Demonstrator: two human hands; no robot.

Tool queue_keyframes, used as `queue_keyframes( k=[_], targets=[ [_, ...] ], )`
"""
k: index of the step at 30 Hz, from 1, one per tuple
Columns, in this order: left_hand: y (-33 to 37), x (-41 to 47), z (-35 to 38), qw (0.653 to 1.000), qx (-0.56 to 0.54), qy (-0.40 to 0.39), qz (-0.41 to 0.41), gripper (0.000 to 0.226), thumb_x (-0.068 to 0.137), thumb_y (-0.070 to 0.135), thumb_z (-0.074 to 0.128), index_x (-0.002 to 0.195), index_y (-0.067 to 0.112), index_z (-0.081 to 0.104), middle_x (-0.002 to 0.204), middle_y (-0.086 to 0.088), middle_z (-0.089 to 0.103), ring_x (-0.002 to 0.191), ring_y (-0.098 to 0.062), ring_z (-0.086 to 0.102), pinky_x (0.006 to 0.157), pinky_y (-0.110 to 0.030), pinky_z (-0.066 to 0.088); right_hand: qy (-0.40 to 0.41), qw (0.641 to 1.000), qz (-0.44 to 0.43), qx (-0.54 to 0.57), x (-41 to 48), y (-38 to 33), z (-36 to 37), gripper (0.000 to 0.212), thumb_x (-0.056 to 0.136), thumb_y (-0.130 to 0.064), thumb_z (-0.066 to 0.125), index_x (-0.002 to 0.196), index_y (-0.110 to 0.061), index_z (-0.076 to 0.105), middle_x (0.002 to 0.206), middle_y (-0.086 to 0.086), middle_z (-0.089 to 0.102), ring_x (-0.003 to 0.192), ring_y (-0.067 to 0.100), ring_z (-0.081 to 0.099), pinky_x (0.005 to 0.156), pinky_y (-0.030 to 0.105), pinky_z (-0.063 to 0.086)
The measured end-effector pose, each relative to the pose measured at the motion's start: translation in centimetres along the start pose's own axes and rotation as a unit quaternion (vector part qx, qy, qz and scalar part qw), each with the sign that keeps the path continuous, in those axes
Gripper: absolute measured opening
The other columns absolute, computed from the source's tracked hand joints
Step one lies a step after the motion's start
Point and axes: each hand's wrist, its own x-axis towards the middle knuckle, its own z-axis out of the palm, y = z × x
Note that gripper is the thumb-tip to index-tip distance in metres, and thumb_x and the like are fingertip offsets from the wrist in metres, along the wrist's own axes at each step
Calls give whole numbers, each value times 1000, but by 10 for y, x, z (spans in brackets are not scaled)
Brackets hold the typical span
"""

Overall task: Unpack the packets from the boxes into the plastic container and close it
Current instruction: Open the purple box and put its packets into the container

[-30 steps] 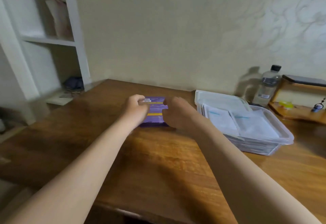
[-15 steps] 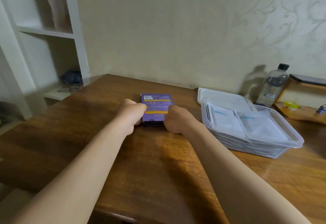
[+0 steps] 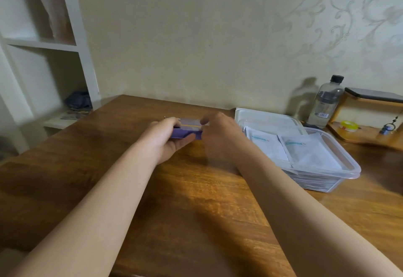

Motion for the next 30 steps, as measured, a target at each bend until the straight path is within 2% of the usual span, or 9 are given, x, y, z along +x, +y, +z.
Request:
queue_keyframes(
  k=[3, 8, 9, 12, 15, 18, 20, 26, 30],
  targets=[
    [1, -7, 16, 998, -43, -27, 39, 11, 98, -1, 53, 109, -1, 55, 109, -25, 57, 87, -36, 69, 57, -34, 63, 34, 999, -12, 28, 5, 16, -11, 36, 95, -18, 57, 131, -24, 59, 128, 6, 60, 104, 24, 54, 79, 25, 38],
    [-10, -12, 52, 988, -63, -101, 100, 24, 100, 0, 51, 119, -8, 62, 99, -24, 74, 78, -33, 76, 60, -37, 62, 62, 994, -58, 67, 8, 47, -37, 34, 92, -25, 62, 126, -30, 62, 116, 4, 63, 81, 18, 53, 69, 22, 38],
    [-13, -13, 60, 986, -58, -113, 112, 25, 100, 0, 51, 120, -8, 62, 100, -24, 74, 81, -34, 76, 62, -38, 62, 67, 993, -67, 73, 9, 54, -42, 33, 91, -25, 63, 124, -31, 62, 116, 6, 63, 79, 17, 53, 65, 22, 38],
    [-23, -14, 82, 980, -47, -141, 132, 28, 100, -1, 52, 127, -5, 60, 111, -24, 73, 87, -35, 76, 66, -41, 63, 88, 989, -87, 77, 10, 79, -52, 31, 92, -15, 59, 117, -33, 64, 114, 8, 62, 77, 14, 53, 58, 10, 36],
    [-34, -13, 100, 978, -29, -163, 131, 27, 99, -4, 54, 125, 0, 60, 117, -23, 71, 87, -33, 77, 68, -42, 64, 81, 988, -100, 91, 7, 101, -62, 31, 92, -5, 55, 113, -27, 63, 109, 5, 61, 70, 6, 54, 55, 9, 37],
    [-44, -12, 116, 975, -9, -184, 126, 27, 99, -5, 52, 124, 1, 60, 117, -23, 72, 89, -36, 76, 73, -48, 64, 80, 985, -112, 101, 2, 119, -71, 29, 92, 0, 53, 112, -18, 63, 93, -6, 56, 64, -2, 52, 55, 9, 38],
    [-50, -10, 124, 974, 2, -186, 128, 28, 99, -6, 52, 125, 0, 59, 117, -23, 72, 90, -37, 75, 74, -48, 64, 80, 986, -114, 95, 2, 130, -74, 28, 92, -1, 54, 110, -20, 63, 89, -10, 51, 65, -2, 50, 57, 8, 38],
    [-58, -5, 134, 971, 29, -190, 139, 31, 99, -4, 54, 130, 0, 52, 120, -23, 70, 86, -37, 76, 66, -42, 64, 97, 983, -120, 101, 2, 152, -70, 27, 89, -3, 60, 101, -27, 62, 91, -8, 51, 70, 2, 47, 65, 9, 36],
    [-60, -5, 134, 968, 40, -191, 158, 35, 99, -3, 56, 133, 2, 48, 122, -22, 69, 85, -37, 76, 63, -39, 63, 99, 983, -119, 103, 3, 155, -67, 29, 89, -3, 58, 98, -30, 59, 93, 1, 53, 71, 6, 47, 63, 10, 35]
  ],
)
